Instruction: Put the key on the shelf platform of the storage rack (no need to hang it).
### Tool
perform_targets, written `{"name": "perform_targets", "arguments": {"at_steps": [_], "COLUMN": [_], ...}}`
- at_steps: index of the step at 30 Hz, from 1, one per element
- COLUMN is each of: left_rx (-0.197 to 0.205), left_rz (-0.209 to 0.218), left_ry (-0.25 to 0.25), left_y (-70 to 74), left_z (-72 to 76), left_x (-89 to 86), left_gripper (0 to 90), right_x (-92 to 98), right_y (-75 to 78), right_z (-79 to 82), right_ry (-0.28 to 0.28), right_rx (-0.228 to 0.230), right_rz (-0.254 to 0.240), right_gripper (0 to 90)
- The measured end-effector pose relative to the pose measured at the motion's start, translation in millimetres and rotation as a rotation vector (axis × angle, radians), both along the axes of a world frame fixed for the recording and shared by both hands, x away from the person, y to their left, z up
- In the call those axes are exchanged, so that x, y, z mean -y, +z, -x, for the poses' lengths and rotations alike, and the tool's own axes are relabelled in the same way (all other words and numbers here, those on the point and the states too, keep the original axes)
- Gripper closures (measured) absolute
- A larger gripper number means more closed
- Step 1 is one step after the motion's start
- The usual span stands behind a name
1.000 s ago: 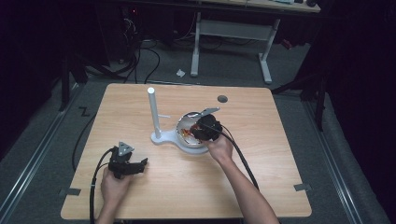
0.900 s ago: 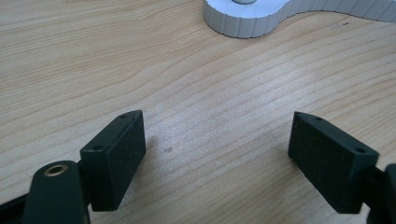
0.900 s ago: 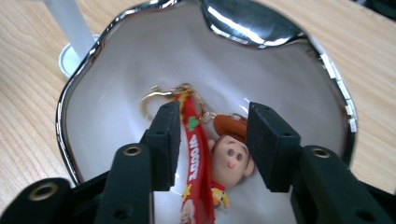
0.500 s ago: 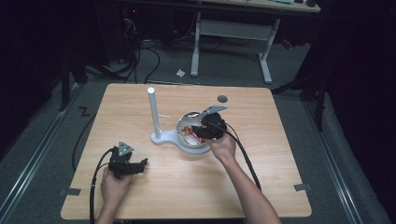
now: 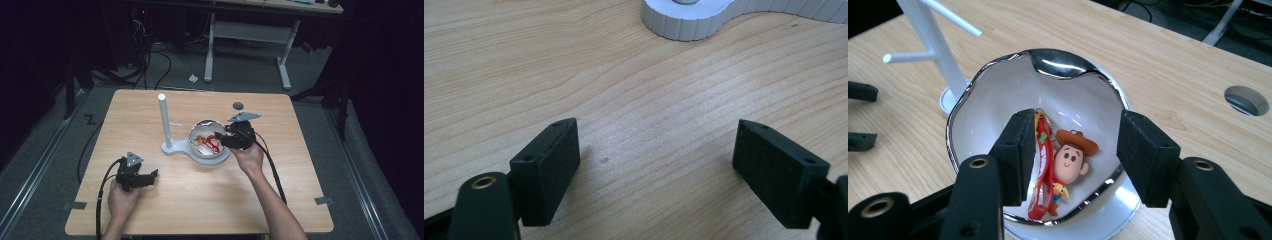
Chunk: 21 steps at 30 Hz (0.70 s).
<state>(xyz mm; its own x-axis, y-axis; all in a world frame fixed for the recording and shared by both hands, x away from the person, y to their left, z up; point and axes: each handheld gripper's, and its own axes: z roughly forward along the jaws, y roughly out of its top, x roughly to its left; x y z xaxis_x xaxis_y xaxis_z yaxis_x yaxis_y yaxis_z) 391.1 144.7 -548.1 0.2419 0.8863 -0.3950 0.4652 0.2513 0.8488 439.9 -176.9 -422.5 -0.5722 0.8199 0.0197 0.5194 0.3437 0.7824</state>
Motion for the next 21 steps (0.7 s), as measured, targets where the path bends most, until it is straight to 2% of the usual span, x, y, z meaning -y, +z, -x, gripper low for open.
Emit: {"name": "perform_targets", "arguments": {"at_steps": [5, 10, 13, 17, 21], "left_rx": [0.0, 0.0, 0.0, 0.0, 0.0], "left_rz": [0.0, 0.001, 0.001, 0.002, 0.001], "left_ry": [0.0, 0.0, 0.0, 0.001, 0.001], "left_y": [0.0, 0.0, 0.0, 0.0, 0.0], "left_z": [0.0, 0.0, 0.0, -0.3, -0.3], "left_x": [0.0, 0.0, -0.1, -0.1, -0.2], "left_gripper": [19.5, 19.5, 19.5, 19.6, 19.6], "right_x": [11.1, 21.0, 27.0, 32.3, 40.8], "right_y": [-0.1, 6.0, 9.1, 11.8, 15.9], "right_z": [1.6, 6.4, 8.3, 9.6, 14.6], "right_ry": [-0.018, -0.021, -0.018, -0.029, -0.039], "right_rx": [-0.007, 0.009, 0.002, -0.002, 0.013], "right_rz": [-0.024, -0.038, -0.05, -0.05, -0.066], "right_gripper": [50.0, 49.7, 49.5, 49.1, 48.7]}}
